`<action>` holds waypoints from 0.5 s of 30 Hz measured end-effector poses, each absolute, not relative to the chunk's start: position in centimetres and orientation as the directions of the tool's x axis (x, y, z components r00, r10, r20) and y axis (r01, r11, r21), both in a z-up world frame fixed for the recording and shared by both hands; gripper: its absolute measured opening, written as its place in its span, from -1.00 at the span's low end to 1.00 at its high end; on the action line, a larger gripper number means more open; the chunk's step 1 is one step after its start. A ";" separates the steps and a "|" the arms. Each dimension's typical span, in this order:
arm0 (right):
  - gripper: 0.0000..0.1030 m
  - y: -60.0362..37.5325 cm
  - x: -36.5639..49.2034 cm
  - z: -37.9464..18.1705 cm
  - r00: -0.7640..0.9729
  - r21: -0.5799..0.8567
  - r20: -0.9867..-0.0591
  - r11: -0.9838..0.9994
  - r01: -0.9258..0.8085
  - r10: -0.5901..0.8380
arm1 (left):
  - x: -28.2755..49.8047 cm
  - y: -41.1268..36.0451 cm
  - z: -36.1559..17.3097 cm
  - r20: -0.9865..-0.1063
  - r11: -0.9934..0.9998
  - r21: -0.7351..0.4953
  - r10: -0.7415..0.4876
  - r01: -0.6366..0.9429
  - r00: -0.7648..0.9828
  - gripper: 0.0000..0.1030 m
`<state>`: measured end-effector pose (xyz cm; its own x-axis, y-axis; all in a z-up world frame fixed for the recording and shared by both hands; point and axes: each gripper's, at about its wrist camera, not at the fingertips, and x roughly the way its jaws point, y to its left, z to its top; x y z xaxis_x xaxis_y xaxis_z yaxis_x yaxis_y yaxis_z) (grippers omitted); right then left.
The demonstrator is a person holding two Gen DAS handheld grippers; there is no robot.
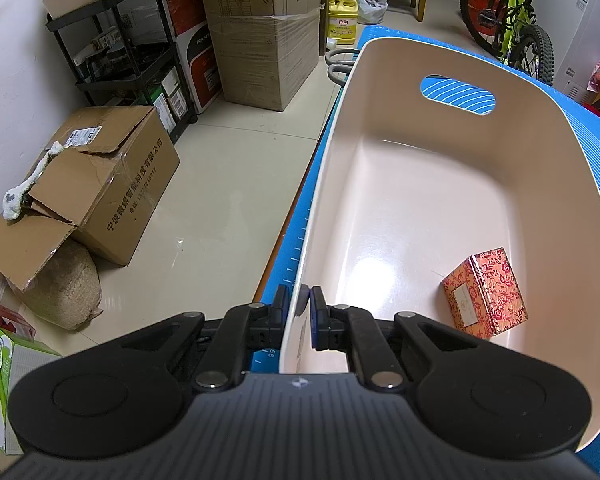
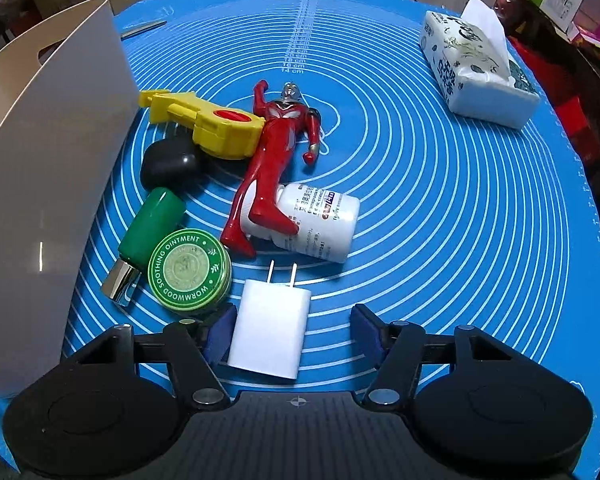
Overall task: Organize rigid objects
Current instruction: 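Return the right gripper to the mat and grasp the white charger, then carry the white charger into the bin beside the tin box and release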
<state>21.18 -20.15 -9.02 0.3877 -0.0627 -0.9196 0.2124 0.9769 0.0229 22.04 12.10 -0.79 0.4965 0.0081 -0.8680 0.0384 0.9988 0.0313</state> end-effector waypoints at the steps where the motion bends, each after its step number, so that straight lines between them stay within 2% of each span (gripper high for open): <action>1: 0.21 -20.1 21.2 -9.0 0.390 0.022 -0.918 0.977 0.212 -0.064 | 22.1 12.1 -0.8 -0.868 0.999 0.031 0.008 0.039 0.496 -0.76; 3: 0.10 -19.9 21.0 -8.9 0.400 0.021 -0.914 0.979 0.203 -0.064 | 22.0 12.1 -0.8 -0.869 0.999 0.028 0.006 0.037 0.495 -0.76; 4: -0.04 -19.8 21.0 -8.9 0.404 0.021 -0.913 0.979 0.202 -0.064 | 22.0 12.1 -0.8 -0.869 0.999 0.027 0.006 0.036 0.495 -0.76; 6: -0.18 -19.8 21.0 -8.7 0.406 0.024 -0.912 0.979 0.202 -0.062 | 22.0 12.1 -0.8 -0.868 0.999 0.029 0.007 0.037 0.496 -0.76; 15: -0.18 -19.7 19.9 -7.1 0.463 0.036 -0.883 0.975 0.219 -0.072 | 22.0 12.1 -0.8 -0.868 0.999 0.029 0.007 0.036 0.496 -0.76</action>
